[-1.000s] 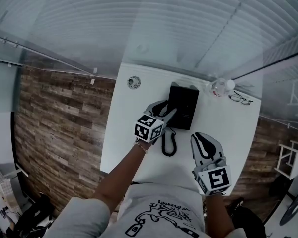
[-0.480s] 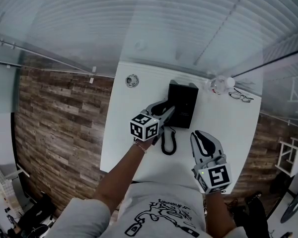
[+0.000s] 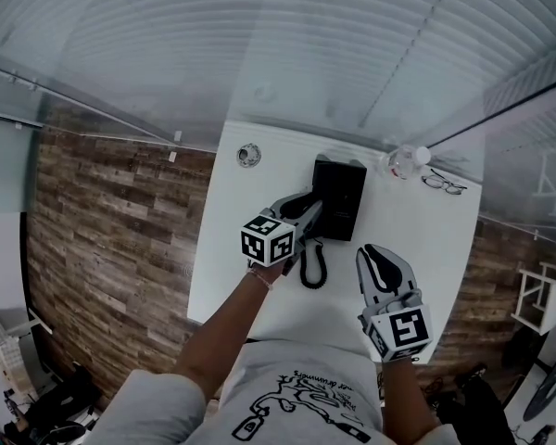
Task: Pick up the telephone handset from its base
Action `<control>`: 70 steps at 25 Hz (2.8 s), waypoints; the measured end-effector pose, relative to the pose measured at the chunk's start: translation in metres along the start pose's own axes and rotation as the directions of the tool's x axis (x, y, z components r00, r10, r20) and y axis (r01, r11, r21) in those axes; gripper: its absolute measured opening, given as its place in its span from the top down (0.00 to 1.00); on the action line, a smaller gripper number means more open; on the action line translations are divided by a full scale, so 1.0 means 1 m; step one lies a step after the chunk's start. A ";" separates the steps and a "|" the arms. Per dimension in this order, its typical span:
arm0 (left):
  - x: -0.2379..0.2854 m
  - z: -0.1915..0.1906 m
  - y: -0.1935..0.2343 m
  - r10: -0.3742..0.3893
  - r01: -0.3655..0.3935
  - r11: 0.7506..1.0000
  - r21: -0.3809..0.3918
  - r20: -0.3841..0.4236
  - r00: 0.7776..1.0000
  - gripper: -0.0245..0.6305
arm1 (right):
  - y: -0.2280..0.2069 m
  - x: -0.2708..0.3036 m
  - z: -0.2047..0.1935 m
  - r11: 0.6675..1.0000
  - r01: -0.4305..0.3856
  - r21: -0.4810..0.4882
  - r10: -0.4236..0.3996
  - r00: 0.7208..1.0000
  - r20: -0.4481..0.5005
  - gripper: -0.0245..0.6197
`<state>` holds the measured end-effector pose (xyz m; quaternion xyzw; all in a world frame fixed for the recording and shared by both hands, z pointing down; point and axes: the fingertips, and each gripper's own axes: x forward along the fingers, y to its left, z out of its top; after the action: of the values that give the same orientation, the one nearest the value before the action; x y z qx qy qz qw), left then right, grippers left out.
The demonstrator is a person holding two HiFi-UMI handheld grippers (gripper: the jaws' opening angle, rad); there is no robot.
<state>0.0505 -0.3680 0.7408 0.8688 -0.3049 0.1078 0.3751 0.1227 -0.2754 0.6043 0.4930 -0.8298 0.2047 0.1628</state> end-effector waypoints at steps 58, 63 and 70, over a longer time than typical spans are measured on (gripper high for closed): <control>-0.293 0.125 -0.323 -0.243 0.113 0.945 0.308 0.427 0.871 0.85 | 0.089 -0.224 0.157 0.979 0.038 -0.202 0.031 0.945 0.325 0.91; -0.309 0.121 -0.340 -0.272 0.135 0.937 0.321 0.432 0.860 0.85 | 0.105 -0.244 0.160 0.973 0.047 -0.226 0.032 0.942 0.335 0.91; -0.328 0.112 -0.353 -0.312 0.155 0.922 0.355 0.442 0.841 0.85 | 0.118 -0.270 0.160 0.970 0.067 -0.233 0.021 0.934 0.357 0.91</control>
<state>0.0026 -0.1129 0.3197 0.9455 -0.2603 -0.1173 0.1567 0.1322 -0.1021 0.3172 0.5082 -0.8583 0.0074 0.0709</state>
